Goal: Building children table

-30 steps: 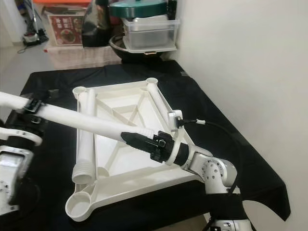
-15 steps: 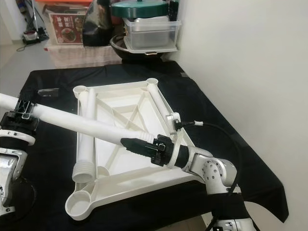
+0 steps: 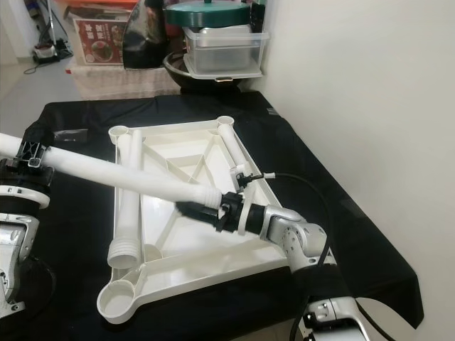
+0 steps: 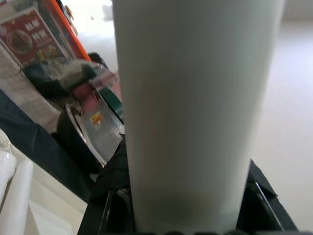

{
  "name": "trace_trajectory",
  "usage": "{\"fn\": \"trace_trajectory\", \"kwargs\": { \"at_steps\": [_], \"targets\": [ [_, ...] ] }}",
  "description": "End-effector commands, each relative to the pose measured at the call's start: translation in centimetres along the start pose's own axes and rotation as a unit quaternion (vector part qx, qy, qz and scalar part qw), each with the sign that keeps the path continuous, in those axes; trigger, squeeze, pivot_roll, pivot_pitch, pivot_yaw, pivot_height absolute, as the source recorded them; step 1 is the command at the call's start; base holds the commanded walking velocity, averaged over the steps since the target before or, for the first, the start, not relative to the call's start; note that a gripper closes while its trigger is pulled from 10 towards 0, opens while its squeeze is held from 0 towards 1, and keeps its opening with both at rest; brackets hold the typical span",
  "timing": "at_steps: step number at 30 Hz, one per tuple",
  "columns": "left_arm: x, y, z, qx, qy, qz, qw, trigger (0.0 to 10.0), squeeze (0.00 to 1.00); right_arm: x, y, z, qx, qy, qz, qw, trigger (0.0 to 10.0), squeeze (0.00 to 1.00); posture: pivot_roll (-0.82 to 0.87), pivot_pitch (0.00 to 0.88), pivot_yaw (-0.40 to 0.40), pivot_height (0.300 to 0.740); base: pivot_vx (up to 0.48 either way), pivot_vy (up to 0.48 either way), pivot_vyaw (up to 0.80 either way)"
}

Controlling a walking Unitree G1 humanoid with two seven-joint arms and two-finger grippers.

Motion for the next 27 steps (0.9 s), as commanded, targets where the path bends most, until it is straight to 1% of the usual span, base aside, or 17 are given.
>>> {"fn": "trace_trajectory", "kwargs": {
  "at_steps": [1, 4, 5, 6, 7, 8, 9, 10, 12, 14, 15, 16, 17, 19, 25, 26, 27],
  "targets": [
    [0.0, -0.6, -0.1, -0.012, -0.003, -0.002, 1.0, 0.0, 0.0, 0.5, -0.5, 0.5, -0.003, -0.003, 0.01, 1.0, 10.0, 1.0, -0.01, 0.0, -0.052, 0.74, 0.0, 0.0, 0.0],
    [0.0, -0.6, -0.1, -0.012, -0.003, -0.002, 1.0, 0.0, 0.0, 0.5, -0.5, 0.5, -0.003, -0.003, 0.01, 1.0, 10.0, 1.0, -0.01, 0.0, -0.052, 0.74, 0.0, 0.0, 0.0],
    [0.1, -0.8, -0.1, -0.016, -0.006, -0.005, 1.0, 0.0, 0.0, 1.2, -1.6, 1.4, -0.014, 0.0, 0.026, 1.0, 10.0, 1.0, 0.0, 0.0, -0.056, 0.74, 0.0, 0.0, 0.0],
    [0.0, -0.9, -0.2, -0.017, -0.006, -0.008, 1.0, 0.0, 0.0, 3.4, -3.1, 2.5, -0.043, -0.012, 0.062, 0.997, 10.0, 1.0, 0.0, 0.0, -0.058, 0.74, 0.0, 0.0, 0.0],
    [0.0, -0.9, -0.2, -0.017, -0.006, -0.008, 1.0, 0.0, 0.0, 3.4, -3.1, 2.5, -0.043, -0.012, 0.062, 0.997, 10.0, 1.0, 0.0, 0.0, -0.058, 0.74, 0.0, 0.0, 0.0],
    [-0.3, -1.0, -0.1, -0.019, 0.001, -0.014, 1.0, 0.0, 0.0, 6.1, -4.2, 3.2, -0.07, -0.026, 0.113, 0.991, 10.0, 1.0, -0.01, 0.0, -0.053, 0.74, 0.0, 0.0, 0.0],
    [-0.3, -1.0, -0.1, -0.019, 0.001, -0.014, 1.0, 0.0, 0.0, 6.1, -4.2, 3.2, -0.07, -0.026, 0.113, 0.991, 10.0, 1.0, -0.01, 0.0, -0.053, 0.74, 0.0, 0.0, 0.0],
    [-0.6, -0.9, -0.1, -0.019, 0.006, -0.017, 1.0, 0.0, 0.0, 8.7, -4.1, 3.3, -0.071, -0.045, 0.161, 0.983, 10.0, 1.0, -0.01, 0.0, -0.046, 0.74, 0.0, 0.0, 0.0],
    [-0.6, -0.9, -0.1, -0.019, 0.006, -0.017, 1.0, 0.0, 0.0, 8.7, -4.1, 3.3, -0.071, -0.045, 0.161, 0.983, 10.0, 1.0, -0.01, 0.0, -0.046, 0.74, 0.0, 0.0, 0.0],
    [-1.2, -0.7, -0.3, -0.015, 0.015, -0.029, 0.999, 0.0, 0.0, 12.5, -1.5, 1.7, -0.028, -0.055, 0.29, 0.955, 10.0, 1.0, -0.01, 0.0, -0.038, 0.74, 0.0, 0.0, 0.0],
    [-1.2, -0.7, -0.3, -0.015, 0.015, -0.029, 0.999, 0.0, 0.0, 12.5, -1.5, 1.7, -0.028, -0.055, 0.29, 0.955, 10.0, 1.0, -0.01, 0.0, -0.038, 0.74, 0.0, 0.0, 0.0],
    [-1.6, -0.5, -0.4, -0.012, 0.016, -0.039, 0.999, 0.0, 0.0, 14.5, 1.5, -0.2, 0.016, -0.054, 0.398, 0.916, 10.0, 1.0, -0.02, 0.0, -0.033, 0.74, 0.0, 0.0, 0.0],
    [-1.6, -0.5, -0.4, -0.012, 0.016, -0.039, 0.999, 0.0, 0.0, 14.5, 1.5, -0.2, 0.016, -0.054, 0.398, 0.916, 10.0, 1.0, -0.02, 0.0, -0.033, 0.74, 0.0, 0.0, 0.0],
    [-1.9, -0.2, -0.5, -0.005, 0.017, -0.052, 0.998, 0.0, 0.0, 14.7, 4.8, -1.6, 0.088, -0.058, 0.43, 0.896, 10.0, 1.0, -0.01, 0.0, -0.036, 0.74, 0.0, 0.0, 0.0],
    [-1.9, -0.1, -0.5, -0.004, 0.017, -0.057, 0.998, 0.0, 0.0, 12.5, 6.7, -2.0, 0.167, -0.021, 0.44, 0.882, 10.0, 1.0, -0.01, 0.0, -0.035, 0.74, 0.0, 0.0, 0.0],
    [-1.9, -0.1, -0.5, -0.003, 0.017, -0.058, 0.998, 0.0, 0.0, 12.0, 7.0, -2.1, 0.188, -0.011, 0.443, 0.877, 10.0, 0.8, -0.01, 0.0, -0.035, 0.74, 0.0, 0.0, 0.0],
    [-1.9, -0.1, -0.5, -0.003, 0.017, -0.058, 0.998, 0.0, 0.0, 12.0, 7.0, -2.1, 0.188, -0.011, 0.443, 0.877, 10.0, 0.8, -0.01, 0.0, -0.035, 0.74, 0.0, 0.0, 0.0]
  ]
}}
Point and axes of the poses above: a point about 5 cm out from each wrist's last joint towards the gripper, its own z axis pointing back from the gripper into the wrist, its own x axis along the axis of the wrist's last joint, y = z × x, the point moved 3 cm from there along -z, pointing out of the wrist towards the gripper, and after that the axes turned 10 degrees about z, right-handed, at the moved point
